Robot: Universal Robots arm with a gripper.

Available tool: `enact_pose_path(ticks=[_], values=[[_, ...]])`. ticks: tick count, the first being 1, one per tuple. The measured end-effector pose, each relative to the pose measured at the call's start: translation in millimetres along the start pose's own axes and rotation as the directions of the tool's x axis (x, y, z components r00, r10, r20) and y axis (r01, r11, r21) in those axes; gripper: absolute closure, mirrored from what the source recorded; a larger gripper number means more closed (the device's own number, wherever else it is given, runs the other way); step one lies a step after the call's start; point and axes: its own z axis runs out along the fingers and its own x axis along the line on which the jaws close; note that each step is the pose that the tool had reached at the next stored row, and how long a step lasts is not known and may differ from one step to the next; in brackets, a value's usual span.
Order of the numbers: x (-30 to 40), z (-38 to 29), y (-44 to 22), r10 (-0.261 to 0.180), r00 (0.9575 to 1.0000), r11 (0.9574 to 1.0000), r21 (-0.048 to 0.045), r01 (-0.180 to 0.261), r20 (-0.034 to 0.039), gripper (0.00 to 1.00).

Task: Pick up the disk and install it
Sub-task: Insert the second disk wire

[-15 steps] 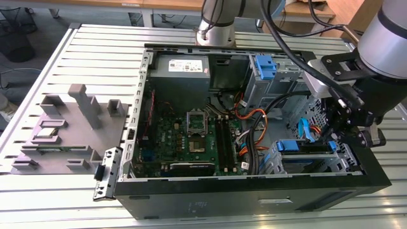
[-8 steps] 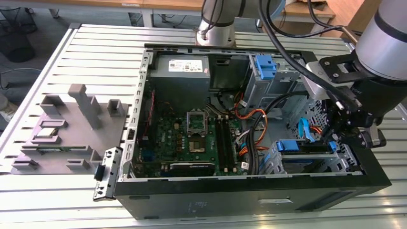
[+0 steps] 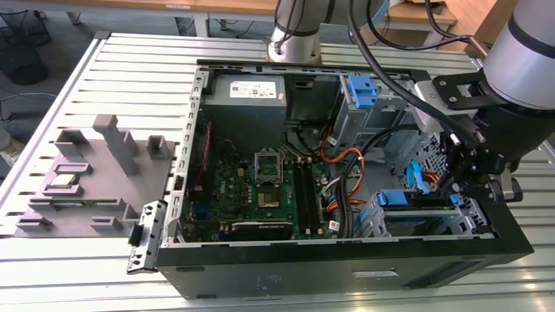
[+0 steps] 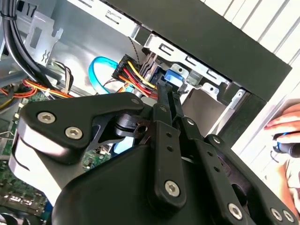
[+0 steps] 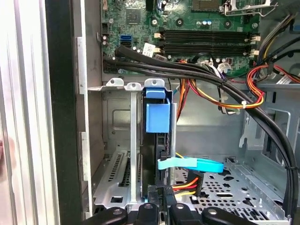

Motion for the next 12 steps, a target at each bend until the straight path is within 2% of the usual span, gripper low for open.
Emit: enact_pose_path(ticks=[4, 7, 9, 12], values=[[-0.1, -0.4, 4.2, 0.009, 0.9999, 0.9999, 0.0076, -0.009, 0.0126, 0.84], [0.0, -0.1, 6.4, 0.014, 0.9997, 0.9998, 0.0139, -0.015, 0.0174, 0.84], [0.0, 0.3, 7.8, 0.017, 0.9996, 0.9997, 0.0196, -0.017, 0.0212, 0.84], [0.1, 0.6, 10.1, 0.019, 0.9993, 0.9994, 0.0297, -0.02, 0.0311, 0.84]])
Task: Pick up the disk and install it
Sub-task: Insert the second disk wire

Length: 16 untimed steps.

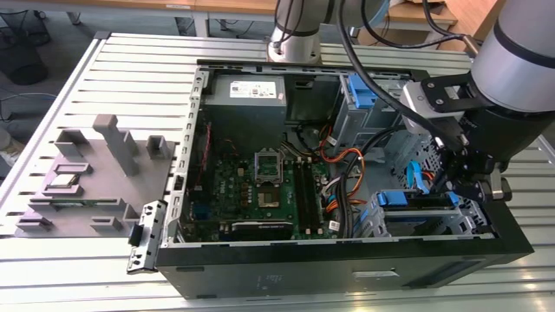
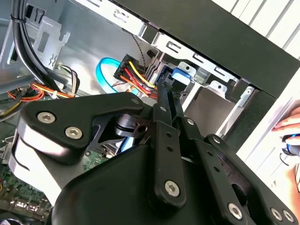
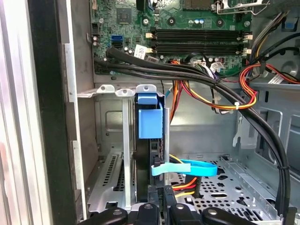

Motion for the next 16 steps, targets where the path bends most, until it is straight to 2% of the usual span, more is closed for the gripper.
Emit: enact_pose_path(ticks=[2, 7, 14, 16], values=[[0.0, 0.0, 0.4, 0.001, 1.0, 1.0, 0.0015, -0.001, 0.0032, 0.84], [0.1, 0.4, 0.6, 0.001, 1.0, 1.0, 0.0022, -0.001, 0.0038, 0.84], [0.7, 2.3, 1.9, 0.0, 0.9999, 0.9998, 0.0176, 0.0, 0.0108, 0.84], [0.7, 2.5, 2.2, -0.001, 0.9999, 0.9998, 0.0183, 0.001, 0.011, 0.84]])
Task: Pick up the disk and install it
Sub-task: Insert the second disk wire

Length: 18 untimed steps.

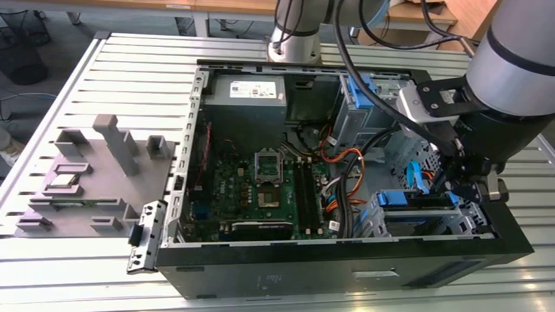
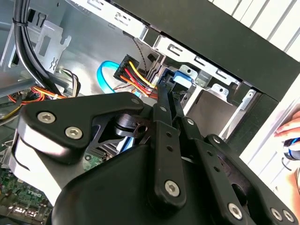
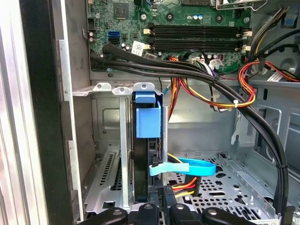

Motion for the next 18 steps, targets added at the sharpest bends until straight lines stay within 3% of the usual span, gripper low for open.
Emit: enact_pose_path(ticks=[18], values=[[0.3, 2.1, 1.5, -0.016, 0.9999, 0.9999, -0.0008, 0.016, -0.0059, 0.84]])
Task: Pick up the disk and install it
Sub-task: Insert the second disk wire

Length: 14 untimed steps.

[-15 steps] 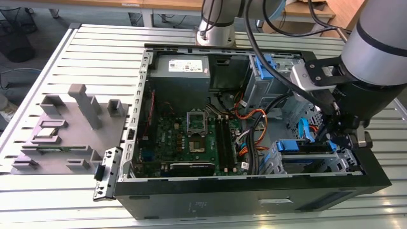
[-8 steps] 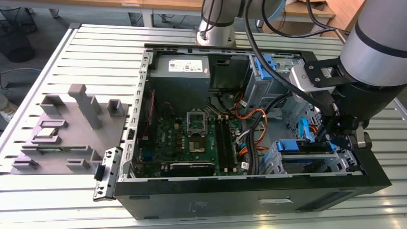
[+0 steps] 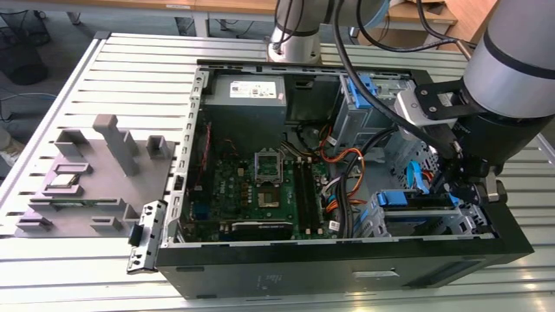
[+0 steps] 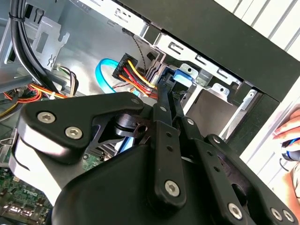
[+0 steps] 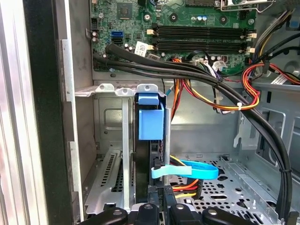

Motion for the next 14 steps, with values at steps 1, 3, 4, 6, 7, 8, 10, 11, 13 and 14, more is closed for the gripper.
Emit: enact_pose_path(ticks=[1, 3, 4, 6, 7, 8, 10, 11, 13, 14], values=[[0.0, 0.0, 0.1, 0.0, 1.0, 1.0, 0.0, 0.0, 0.0002, 0.84], [0.1, 0.1, 0.3, -0.001, 1.0, 1.0, -0.0001, 0.001, 0.0003, 0.84], [0.1, 0.0, 0.3, -0.001, 1.0, 1.0, -0.0001, 0.001, 0.0003, 0.84], [0.1, 0.1, 0.3, -0.001, 1.0, 1.0, -0.0001, 0.001, 0.0003, 0.84], [0.1, 0.0, 0.3, -0.001, 1.0, 1.0, -0.0001, 0.001, 0.0003, 0.84], [0.1, 0.1, 0.3, -0.001, 1.0, 1.0, -0.0001, 0.001, 0.0003, 0.84], [0.1, 0.1, 0.4, -0.007, 1.0, 1.0, -0.0005, 0.007, 0.0016, 0.84], [0.2, 0.2, 0.4, -0.016, 0.9999, 0.9999, -0.001, 0.016, 0.0037, 0.84], [0.1, 0.2, 0.4, -0.027, 0.9996, 0.9996, -0.0015, 0.027, 0.0061, 0.84], [0.0, 0.2, 0.3, -0.027, 0.9996, 0.9996, -0.0016, 0.027, 0.0062, 0.84]])
